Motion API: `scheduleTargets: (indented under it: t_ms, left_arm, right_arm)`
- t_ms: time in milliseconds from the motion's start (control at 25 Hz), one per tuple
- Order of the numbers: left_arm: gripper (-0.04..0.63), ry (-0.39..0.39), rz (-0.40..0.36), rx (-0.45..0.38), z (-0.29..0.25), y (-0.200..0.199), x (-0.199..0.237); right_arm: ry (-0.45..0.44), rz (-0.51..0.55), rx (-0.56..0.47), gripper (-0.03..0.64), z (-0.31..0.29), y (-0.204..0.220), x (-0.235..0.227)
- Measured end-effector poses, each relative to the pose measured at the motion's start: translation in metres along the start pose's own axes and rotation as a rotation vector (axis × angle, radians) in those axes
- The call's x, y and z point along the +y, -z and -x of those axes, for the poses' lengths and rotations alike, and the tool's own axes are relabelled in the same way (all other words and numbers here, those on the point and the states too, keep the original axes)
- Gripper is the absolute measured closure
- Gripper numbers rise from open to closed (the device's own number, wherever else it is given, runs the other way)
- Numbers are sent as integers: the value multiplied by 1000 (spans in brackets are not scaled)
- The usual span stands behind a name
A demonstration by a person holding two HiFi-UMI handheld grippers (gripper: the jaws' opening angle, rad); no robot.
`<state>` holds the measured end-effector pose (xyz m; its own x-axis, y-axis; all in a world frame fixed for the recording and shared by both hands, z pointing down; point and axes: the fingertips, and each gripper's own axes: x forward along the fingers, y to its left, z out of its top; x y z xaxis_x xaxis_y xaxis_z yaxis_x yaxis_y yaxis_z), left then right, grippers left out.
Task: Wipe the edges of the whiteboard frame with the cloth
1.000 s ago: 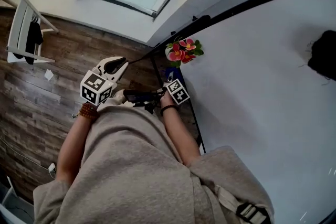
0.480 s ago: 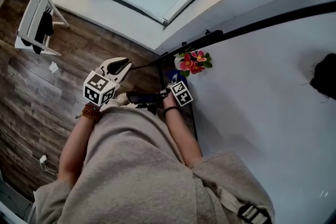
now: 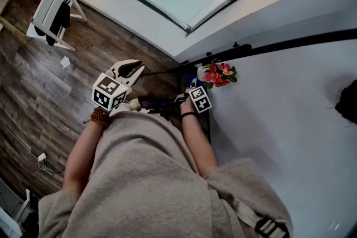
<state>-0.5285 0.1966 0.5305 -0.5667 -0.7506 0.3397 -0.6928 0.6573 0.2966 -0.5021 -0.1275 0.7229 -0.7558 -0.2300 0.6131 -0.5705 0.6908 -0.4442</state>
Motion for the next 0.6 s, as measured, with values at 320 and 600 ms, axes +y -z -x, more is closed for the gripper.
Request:
scheduleTargets:
  t_ms: [320, 600]
  left_arm:
    - [534, -59, 16, -22, 24, 0, 21]
    - [534, -46, 32, -24, 32, 5, 23]
  right_arm:
    - [-111, 183, 2, 476, -15, -1, 40]
    - [-396, 485, 139, 476, -10, 42, 106]
